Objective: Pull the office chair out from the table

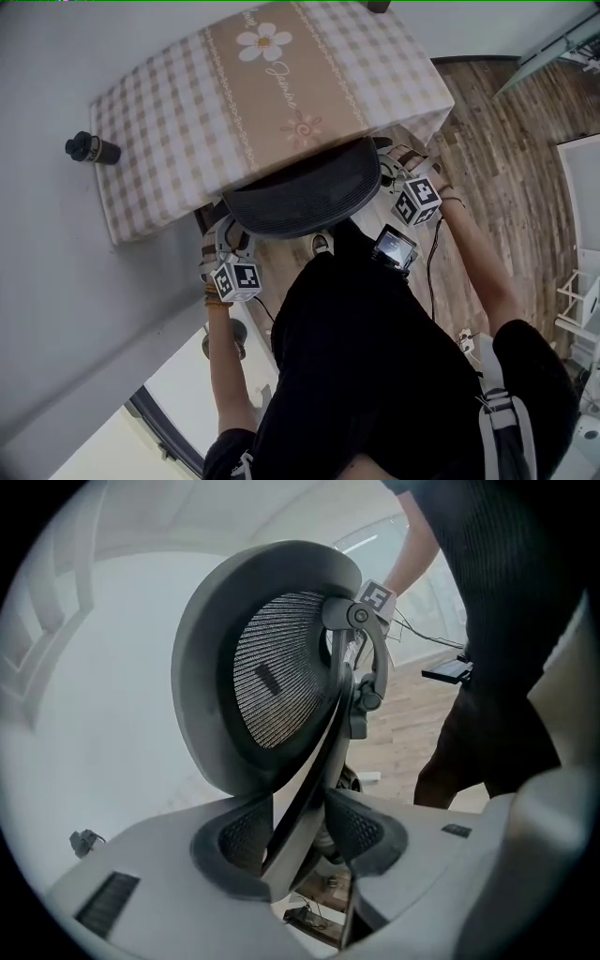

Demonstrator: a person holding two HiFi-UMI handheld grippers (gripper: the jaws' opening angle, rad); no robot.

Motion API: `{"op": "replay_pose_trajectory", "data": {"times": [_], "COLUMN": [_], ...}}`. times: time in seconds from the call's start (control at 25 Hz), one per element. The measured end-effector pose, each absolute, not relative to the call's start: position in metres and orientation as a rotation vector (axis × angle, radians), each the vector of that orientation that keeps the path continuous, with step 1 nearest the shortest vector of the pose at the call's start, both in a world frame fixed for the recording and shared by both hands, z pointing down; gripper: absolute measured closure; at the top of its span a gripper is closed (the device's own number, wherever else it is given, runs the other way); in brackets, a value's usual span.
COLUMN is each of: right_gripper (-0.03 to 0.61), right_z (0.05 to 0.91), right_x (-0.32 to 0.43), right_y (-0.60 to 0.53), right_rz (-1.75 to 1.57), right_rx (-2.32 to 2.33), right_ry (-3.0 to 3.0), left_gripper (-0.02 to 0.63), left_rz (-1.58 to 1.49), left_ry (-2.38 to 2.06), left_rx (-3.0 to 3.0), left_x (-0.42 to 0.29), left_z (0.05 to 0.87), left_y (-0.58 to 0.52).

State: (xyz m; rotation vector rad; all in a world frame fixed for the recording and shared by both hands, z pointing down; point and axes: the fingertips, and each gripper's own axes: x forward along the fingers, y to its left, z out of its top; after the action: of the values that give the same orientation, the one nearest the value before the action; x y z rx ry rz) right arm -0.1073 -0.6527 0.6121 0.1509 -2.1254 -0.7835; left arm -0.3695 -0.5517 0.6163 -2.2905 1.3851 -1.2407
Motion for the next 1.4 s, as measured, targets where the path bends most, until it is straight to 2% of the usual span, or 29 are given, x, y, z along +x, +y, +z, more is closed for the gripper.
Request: {"op": "replay_pose_trajectory", "data": {"times": [0.36, 0.64, 1.04, 1.4], "right_gripper": [0.436, 0.440, 0.451, 0.449], "right_z": [0.628, 0.630, 0.627, 0.636], "right_x": [-0.106, -0.105, -0.106, -0.106], "right_y": [-0.653, -0.654, -0.657, -0.657], "right_rz": [-0.801, -0.806, -0.834, -0.804], "right_rx": [0.059, 0.007, -0.017, 0.049], "right_ry": [-2.058, -2.024, -1.948, -1.922], "left_gripper": [0.420, 0.403, 0.403, 0.439], "left_rz": [-1.298, -1.481, -1.459, -1.412], "left_ry": [1.262, 1.027, 1.005, 1.022], "left_rx": [-2.299, -2.224, -2.257, -2.231], "left_x": [-0.368, -0.361, -0.356, -0.357], "left_z": [0.621, 0.637, 0.641, 0.638], "left_y": [-0.553, -0.553, -0.557, -0.558]}}
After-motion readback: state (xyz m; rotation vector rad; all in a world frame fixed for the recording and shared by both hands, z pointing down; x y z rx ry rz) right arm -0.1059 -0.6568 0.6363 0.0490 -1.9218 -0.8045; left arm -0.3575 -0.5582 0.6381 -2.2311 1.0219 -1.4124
